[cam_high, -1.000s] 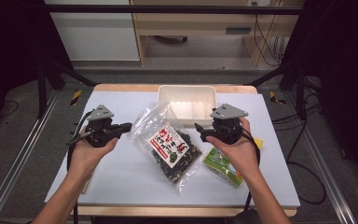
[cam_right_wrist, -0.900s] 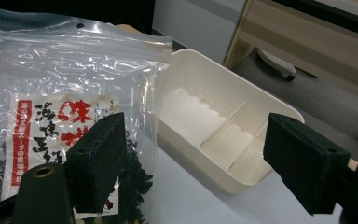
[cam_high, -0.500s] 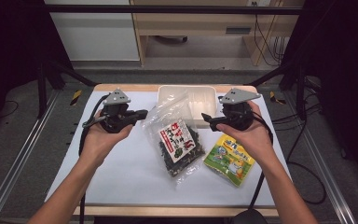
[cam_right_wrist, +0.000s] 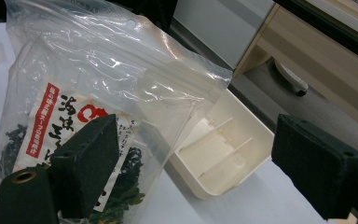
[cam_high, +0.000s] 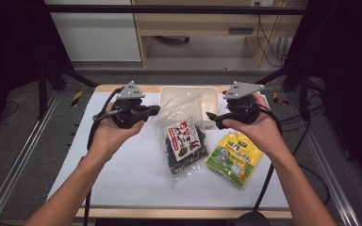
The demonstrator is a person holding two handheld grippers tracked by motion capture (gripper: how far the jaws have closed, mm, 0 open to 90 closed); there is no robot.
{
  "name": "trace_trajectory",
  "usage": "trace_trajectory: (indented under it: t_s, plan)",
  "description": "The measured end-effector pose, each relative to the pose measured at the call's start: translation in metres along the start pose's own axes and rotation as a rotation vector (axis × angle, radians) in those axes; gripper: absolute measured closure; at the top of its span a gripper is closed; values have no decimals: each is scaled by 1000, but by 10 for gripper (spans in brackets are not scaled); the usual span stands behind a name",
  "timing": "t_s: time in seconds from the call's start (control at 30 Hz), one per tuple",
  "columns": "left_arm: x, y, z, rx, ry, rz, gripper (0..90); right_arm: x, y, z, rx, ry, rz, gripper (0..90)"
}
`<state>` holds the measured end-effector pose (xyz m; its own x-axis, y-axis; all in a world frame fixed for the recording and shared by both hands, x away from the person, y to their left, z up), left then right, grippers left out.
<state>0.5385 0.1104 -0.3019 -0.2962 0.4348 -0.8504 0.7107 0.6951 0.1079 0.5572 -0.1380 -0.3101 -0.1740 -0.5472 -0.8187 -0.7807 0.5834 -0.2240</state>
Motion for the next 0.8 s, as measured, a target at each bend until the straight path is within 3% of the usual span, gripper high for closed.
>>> trace_trajectory:
  t_s: [0.37,0.8]
  plan:
    - [-18,-15,4,24,-16,36,899,-2,-11,-5,6,26,-22,160]
    - [-26,-35,-1,52,-42,75,899,-7,-10,-8,-12,18,-66,157]
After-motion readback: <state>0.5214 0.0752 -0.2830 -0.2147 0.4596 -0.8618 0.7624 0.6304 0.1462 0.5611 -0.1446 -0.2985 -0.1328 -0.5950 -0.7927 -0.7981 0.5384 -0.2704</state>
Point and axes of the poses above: each handheld gripper's, and its own axes: z roughly forward along the jaws, x roughly out of its underside, y roughly to its left, the point moved 6 cm from there along z, roughly forward along the jaws, and after that the axes turned 6 degrees about -x, right-handed, at the moved point
